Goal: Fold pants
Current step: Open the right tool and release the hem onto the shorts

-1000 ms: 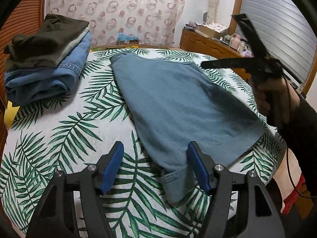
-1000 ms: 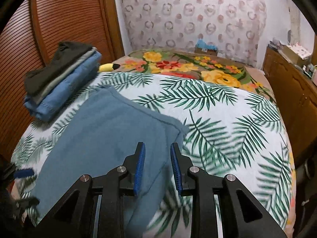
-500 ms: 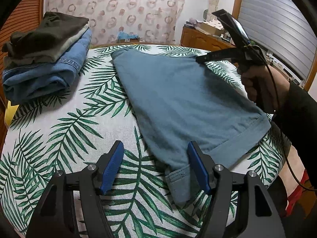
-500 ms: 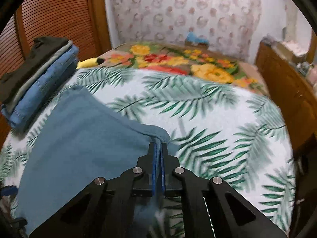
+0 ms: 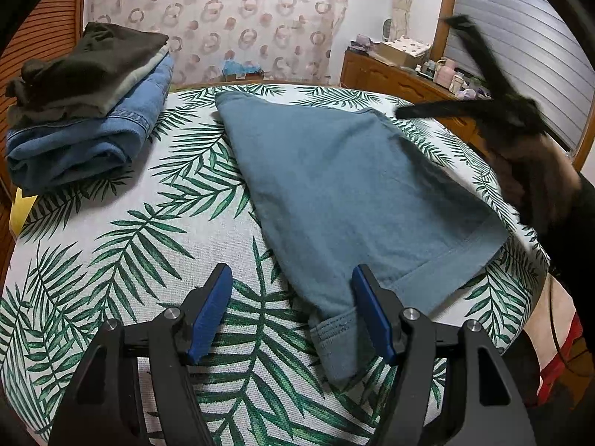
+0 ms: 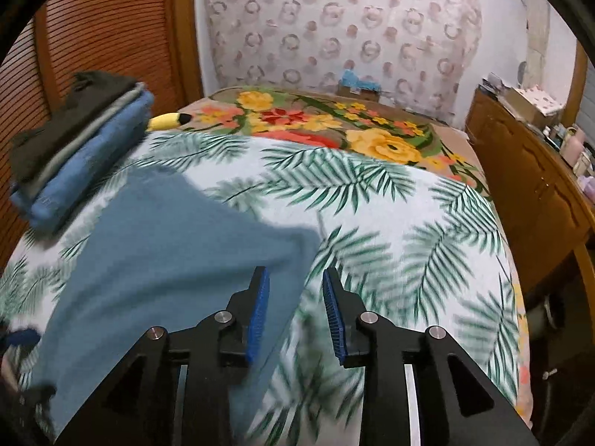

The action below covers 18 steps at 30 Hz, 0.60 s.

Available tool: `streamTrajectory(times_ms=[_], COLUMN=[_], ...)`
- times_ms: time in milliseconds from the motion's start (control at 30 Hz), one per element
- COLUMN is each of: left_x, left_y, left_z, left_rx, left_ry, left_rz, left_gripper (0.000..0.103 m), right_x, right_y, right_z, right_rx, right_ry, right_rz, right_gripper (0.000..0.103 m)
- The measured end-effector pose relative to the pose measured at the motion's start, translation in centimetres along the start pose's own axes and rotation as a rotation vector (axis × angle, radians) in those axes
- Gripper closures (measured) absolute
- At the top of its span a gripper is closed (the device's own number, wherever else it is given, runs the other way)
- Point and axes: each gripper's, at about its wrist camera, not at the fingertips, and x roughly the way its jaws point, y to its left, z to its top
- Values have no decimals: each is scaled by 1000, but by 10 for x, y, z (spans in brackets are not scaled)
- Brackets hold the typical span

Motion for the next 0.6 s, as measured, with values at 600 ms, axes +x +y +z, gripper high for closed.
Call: streamTrajectory(times_ms=[600], left_x=[-17], left_y=[-16], left_z=[-10], left_rx=[22], left_ry=[8], left_rz=[-81], left_gripper=[60], right_x=[-84], right_y=[37], right_z=[-113], right_rx=[19], right_ry=[31], right_rz=[123], right_gripper=[68])
